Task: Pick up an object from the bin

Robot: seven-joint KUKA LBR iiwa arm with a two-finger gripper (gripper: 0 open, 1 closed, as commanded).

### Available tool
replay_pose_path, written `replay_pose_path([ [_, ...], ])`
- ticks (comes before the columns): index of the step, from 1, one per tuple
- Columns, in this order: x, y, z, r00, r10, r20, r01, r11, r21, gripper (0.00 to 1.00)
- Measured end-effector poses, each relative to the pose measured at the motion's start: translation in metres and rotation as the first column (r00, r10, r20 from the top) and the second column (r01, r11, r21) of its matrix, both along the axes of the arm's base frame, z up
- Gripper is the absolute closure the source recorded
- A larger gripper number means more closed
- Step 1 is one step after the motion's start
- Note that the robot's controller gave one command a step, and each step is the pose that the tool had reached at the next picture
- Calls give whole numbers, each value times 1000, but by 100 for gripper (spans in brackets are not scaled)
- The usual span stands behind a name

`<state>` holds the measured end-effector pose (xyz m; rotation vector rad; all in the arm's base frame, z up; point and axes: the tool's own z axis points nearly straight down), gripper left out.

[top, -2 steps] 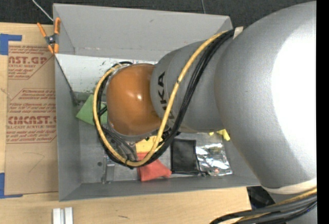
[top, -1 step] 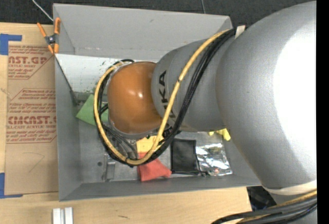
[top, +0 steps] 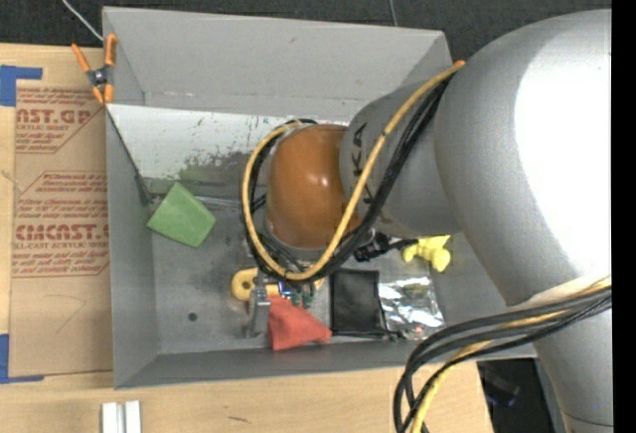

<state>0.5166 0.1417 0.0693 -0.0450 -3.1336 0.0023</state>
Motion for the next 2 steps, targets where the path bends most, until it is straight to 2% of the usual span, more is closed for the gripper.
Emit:
replay_pose_path([
  [1, 2, 8, 60, 960, 280, 12, -280, 960, 3, 0],
  [2, 3, -30, 30, 999, 54, -1, -54, 999, 0, 0],
])
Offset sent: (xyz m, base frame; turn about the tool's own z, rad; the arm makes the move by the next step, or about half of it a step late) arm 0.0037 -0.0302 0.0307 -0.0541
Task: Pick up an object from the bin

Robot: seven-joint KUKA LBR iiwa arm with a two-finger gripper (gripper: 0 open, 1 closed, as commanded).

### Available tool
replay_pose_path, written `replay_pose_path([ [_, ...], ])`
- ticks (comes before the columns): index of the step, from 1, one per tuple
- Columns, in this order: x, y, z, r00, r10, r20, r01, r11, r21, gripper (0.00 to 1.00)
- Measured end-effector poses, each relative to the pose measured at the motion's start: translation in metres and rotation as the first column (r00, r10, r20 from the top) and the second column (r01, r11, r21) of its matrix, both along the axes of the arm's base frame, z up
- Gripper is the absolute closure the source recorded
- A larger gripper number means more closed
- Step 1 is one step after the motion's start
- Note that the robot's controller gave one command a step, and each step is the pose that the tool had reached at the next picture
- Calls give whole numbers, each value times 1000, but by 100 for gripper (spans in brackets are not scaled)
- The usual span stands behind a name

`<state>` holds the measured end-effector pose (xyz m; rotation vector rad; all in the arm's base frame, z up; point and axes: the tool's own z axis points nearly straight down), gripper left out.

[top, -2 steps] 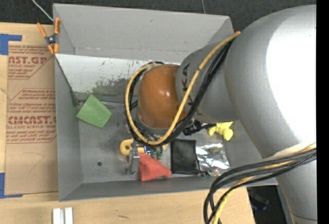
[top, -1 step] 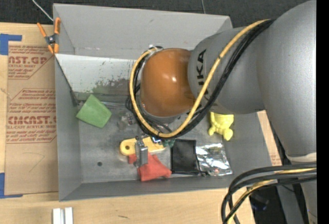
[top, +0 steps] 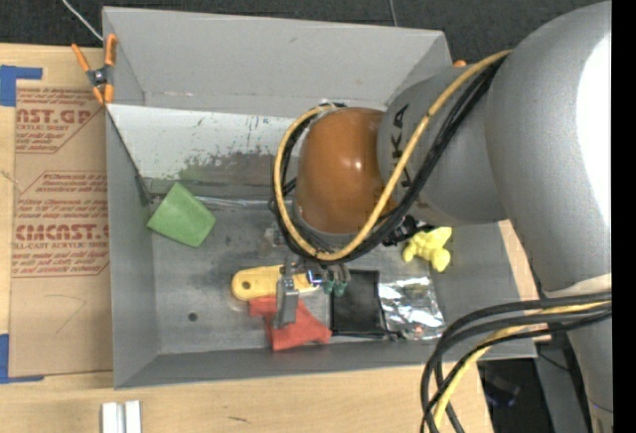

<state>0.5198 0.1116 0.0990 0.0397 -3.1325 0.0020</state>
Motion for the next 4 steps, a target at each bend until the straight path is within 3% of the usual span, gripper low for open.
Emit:
replay_pose_path([
  [1, 8, 10, -30, 990, 142, 12, -142, 990, 4, 0],
  [2, -8, 10, -30, 1000, -26, -1, 26, 1000, 1, 100],
  [4, -9, 10, -26, 1000, -26, -4, 26, 1000, 0, 100],
])
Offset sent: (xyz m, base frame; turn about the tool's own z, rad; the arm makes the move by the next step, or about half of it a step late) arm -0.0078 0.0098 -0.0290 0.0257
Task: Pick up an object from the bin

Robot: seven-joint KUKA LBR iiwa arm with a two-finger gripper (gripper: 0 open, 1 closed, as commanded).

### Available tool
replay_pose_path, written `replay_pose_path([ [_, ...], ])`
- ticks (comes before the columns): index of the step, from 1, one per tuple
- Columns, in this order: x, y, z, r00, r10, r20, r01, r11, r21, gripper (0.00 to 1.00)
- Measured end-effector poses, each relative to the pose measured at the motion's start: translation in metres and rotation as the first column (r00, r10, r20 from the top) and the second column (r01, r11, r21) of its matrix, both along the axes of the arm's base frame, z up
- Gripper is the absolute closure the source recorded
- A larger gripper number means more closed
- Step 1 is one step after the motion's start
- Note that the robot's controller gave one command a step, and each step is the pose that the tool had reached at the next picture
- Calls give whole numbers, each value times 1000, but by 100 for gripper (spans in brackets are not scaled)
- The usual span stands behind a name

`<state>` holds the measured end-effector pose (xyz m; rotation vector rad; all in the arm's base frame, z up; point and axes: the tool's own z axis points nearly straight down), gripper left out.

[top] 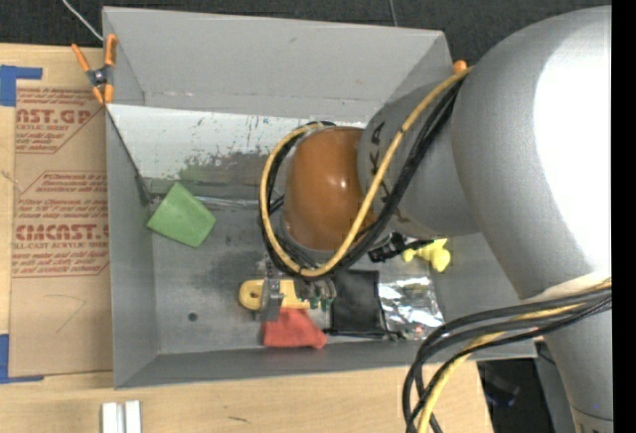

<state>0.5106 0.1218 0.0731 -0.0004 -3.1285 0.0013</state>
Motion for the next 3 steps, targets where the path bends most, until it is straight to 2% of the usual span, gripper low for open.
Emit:
replay_pose_path([
  [2, 0, 0, 20, 1000, 0, 0, 0, 1000, 0, 100],
  [3, -2, 0, 41, 1000, 0, -6, 0, 1000, -1, 100],
])
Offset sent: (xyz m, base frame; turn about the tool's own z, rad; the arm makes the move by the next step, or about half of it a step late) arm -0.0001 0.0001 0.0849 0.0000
